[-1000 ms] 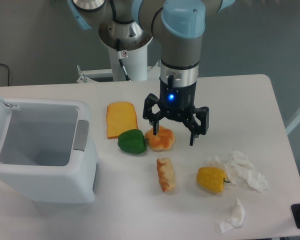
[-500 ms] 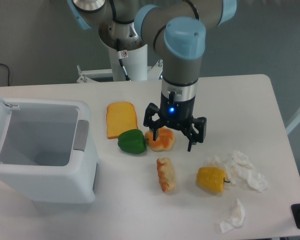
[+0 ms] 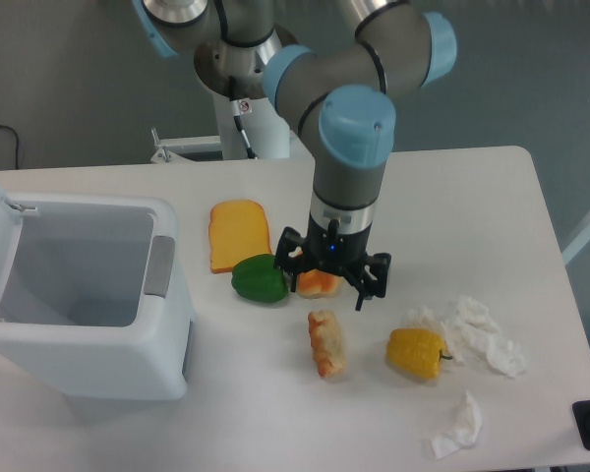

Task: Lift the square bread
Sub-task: 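Move the gripper over the small elongated bread piece and lower it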

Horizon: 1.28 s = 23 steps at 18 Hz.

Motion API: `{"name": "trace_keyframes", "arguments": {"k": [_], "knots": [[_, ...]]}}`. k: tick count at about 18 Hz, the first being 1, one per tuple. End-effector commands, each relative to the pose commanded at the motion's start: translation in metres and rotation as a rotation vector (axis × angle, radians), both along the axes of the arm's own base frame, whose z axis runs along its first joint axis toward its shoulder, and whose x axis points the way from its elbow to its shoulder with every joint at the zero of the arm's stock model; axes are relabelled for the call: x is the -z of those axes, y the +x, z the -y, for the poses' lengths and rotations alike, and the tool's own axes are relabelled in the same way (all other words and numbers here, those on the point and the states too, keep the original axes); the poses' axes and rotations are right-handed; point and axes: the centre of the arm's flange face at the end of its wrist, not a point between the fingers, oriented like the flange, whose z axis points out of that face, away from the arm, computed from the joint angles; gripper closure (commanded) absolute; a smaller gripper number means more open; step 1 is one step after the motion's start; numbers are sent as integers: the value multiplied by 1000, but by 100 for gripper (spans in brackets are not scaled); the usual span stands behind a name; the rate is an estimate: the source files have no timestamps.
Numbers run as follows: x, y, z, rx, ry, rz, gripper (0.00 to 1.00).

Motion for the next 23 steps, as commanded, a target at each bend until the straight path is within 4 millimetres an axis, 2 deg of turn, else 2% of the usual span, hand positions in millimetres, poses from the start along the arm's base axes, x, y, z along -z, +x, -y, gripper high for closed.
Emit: {"name": "trace_keyframes", "arguments": {"k": [4, 9, 11, 14, 16, 23], "knots": [[22, -7, -6, -83, -20, 42, 0], [38, -13, -9, -98, -33, 65, 0], [59, -17, -13, -115, -54, 90, 0], [67, -22, -18, -110, -55, 91, 0], [81, -28, -21, -112, -48, 80, 0], [97, -38, -23, -127, -51, 83, 0]]}}
